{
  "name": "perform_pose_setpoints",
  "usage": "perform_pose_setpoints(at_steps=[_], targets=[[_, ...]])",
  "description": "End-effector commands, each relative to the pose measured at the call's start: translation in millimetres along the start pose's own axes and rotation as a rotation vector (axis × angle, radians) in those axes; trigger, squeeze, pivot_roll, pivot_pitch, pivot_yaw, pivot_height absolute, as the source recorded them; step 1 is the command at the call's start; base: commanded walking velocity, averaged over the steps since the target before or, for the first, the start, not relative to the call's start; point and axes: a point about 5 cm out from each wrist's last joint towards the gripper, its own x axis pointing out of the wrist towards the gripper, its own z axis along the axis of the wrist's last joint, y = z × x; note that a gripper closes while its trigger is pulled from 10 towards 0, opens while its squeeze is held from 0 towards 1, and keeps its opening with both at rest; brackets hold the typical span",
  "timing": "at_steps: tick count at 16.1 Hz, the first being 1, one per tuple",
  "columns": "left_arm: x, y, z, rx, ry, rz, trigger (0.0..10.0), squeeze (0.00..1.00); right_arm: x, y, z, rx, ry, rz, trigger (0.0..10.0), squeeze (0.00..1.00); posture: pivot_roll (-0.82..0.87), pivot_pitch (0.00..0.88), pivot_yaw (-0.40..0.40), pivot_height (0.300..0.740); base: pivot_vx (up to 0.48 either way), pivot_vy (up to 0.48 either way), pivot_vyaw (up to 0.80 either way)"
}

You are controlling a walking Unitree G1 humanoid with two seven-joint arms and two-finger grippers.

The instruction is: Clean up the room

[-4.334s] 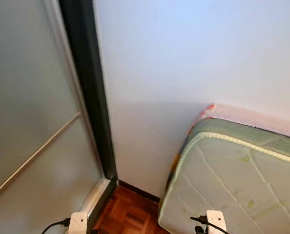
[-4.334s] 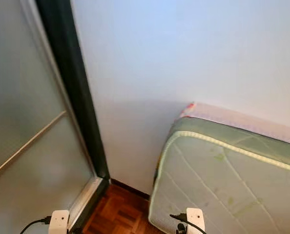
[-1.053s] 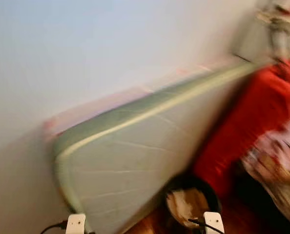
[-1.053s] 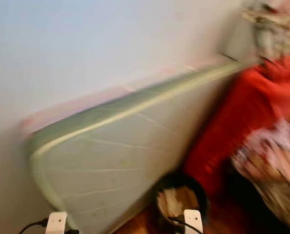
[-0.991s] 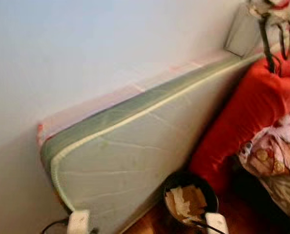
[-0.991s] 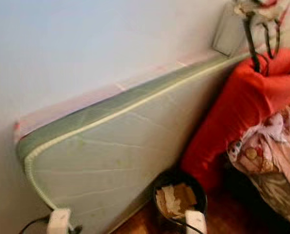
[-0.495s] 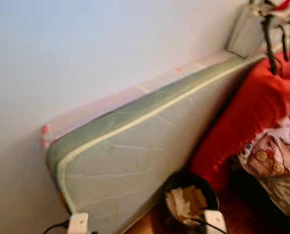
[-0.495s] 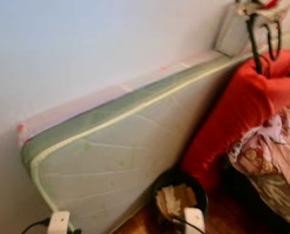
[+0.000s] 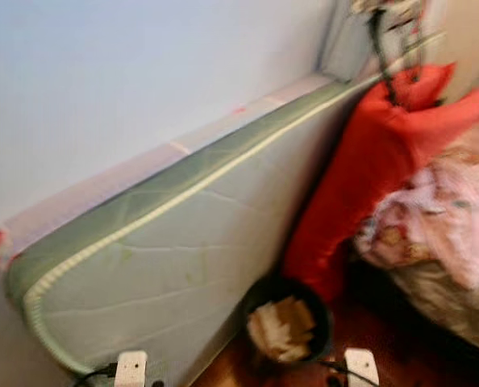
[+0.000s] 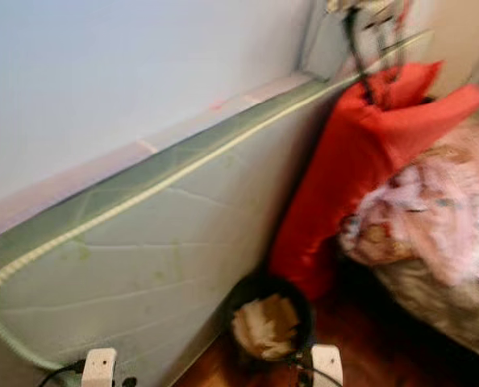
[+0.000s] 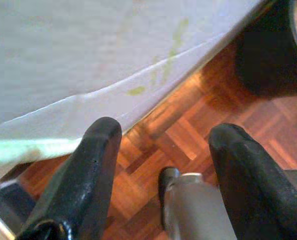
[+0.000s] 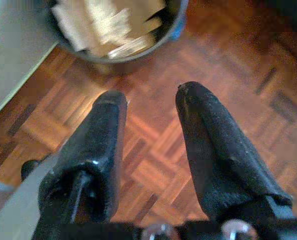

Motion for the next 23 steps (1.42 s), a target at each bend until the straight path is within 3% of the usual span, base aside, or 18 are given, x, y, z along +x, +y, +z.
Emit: perform_pose_setpoints(at_steps=[1,23], targets=[[6.4,24.6,22.2,0.045,0.056,0.073,10.0,0.00,10.5,0.1,44.8,0.099,0.023,0.038,10.0,0.00,0.10,0.000,-0.082,0.740,0.000,-0.322,0.00],[6.3,25.7,22.0,0.044,0.060,0.075,10.0,0.00,10.6,1.2,45.3,0.094,0.018,0.046,10.0,0.00,0.10,0.000,-0.078,0.740,0.000,-0.321,0.00]])
